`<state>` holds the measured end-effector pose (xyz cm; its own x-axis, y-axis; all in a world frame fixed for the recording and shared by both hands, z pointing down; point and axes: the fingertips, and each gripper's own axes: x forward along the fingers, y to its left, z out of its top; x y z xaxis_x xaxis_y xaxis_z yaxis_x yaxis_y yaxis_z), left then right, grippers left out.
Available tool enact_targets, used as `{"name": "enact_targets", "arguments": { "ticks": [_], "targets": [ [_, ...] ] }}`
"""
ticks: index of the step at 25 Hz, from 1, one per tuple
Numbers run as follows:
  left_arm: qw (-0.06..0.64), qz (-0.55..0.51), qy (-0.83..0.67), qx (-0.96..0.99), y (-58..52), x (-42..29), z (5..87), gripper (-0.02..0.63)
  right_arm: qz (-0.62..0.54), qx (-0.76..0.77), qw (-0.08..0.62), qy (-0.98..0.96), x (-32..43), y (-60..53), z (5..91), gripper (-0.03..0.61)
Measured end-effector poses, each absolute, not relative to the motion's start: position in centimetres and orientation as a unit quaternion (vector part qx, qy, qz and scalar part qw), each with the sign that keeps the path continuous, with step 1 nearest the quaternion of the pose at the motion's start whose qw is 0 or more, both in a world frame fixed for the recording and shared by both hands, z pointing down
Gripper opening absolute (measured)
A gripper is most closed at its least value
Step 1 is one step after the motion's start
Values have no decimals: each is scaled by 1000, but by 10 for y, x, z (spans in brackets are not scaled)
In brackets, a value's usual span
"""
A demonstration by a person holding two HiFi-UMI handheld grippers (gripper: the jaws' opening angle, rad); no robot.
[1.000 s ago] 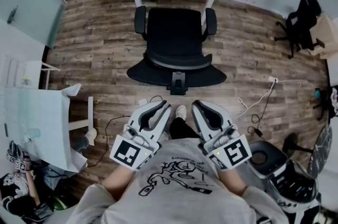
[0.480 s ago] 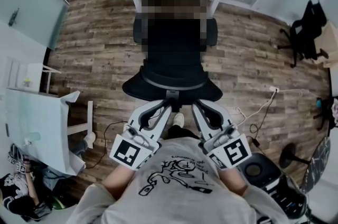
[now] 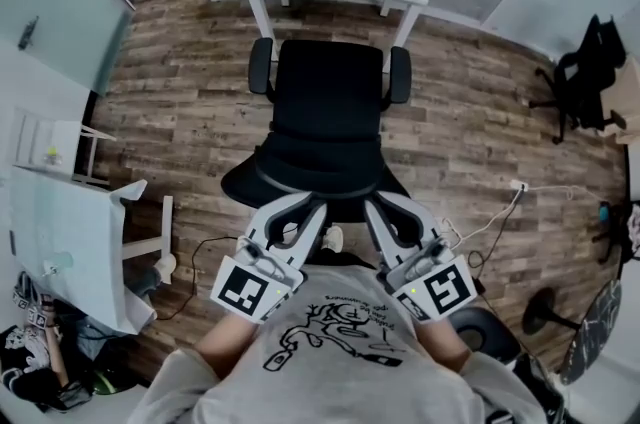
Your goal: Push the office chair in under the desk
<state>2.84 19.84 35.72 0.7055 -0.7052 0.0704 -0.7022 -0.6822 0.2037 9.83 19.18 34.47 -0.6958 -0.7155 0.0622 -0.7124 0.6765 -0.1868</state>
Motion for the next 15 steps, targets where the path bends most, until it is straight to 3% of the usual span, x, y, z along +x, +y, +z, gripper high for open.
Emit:
{"name": "enact_targets", "arguments": {
  "ticks": [10, 15],
  "targets": [
    [99, 30, -377, 920, 182, 13, 374, 51, -98, -387, -11, 917, 91, 176, 358, 43],
    [35, 89, -329, 940, 186, 9, 394, 89, -67, -371, -57, 924, 81, 184, 379, 44]
  ]
}}
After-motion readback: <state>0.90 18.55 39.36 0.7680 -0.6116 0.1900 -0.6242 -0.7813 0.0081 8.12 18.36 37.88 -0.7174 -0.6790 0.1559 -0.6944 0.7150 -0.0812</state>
